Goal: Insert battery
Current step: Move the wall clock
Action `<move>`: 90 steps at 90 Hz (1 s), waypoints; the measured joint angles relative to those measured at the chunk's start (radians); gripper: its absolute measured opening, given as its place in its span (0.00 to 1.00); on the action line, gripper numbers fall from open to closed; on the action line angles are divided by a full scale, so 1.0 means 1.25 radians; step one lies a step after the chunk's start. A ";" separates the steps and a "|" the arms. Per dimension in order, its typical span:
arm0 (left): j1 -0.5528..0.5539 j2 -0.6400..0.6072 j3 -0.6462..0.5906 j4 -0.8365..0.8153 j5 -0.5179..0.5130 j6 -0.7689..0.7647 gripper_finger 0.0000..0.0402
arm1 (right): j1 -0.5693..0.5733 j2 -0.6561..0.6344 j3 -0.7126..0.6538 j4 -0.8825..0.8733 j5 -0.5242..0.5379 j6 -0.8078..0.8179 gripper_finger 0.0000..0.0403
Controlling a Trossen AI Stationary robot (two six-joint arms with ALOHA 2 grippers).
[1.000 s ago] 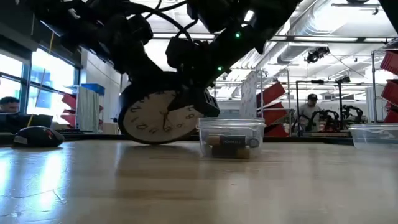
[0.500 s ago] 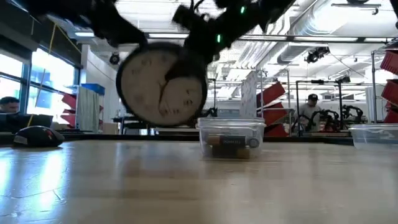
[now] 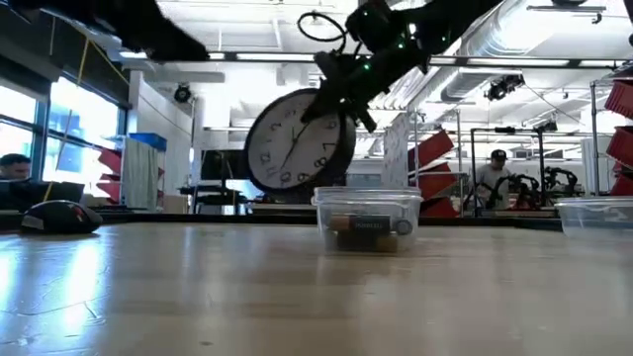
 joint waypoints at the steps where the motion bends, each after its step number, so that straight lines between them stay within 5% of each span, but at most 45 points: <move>1: -0.001 0.001 0.000 -0.002 0.000 -0.002 0.37 | -0.002 0.000 0.000 0.000 -0.001 0.003 0.30; 23: -0.031 0.015 -0.043 -0.003 -0.007 -0.057 0.37 | -0.044 -0.014 0.000 0.007 -0.003 0.046 0.30; 47: -0.071 0.013 -0.166 0.135 -0.034 -0.132 0.37 | -0.064 -0.018 -0.014 0.000 0.020 0.092 0.30; 70: -0.114 0.013 -0.200 0.181 -0.064 -0.160 0.37 | -0.061 -0.128 -0.273 0.268 0.057 0.215 0.30; 90: -0.123 0.013 -0.200 0.219 -0.099 -0.139 0.37 | -0.044 -0.281 -0.518 0.399 0.224 0.306 0.30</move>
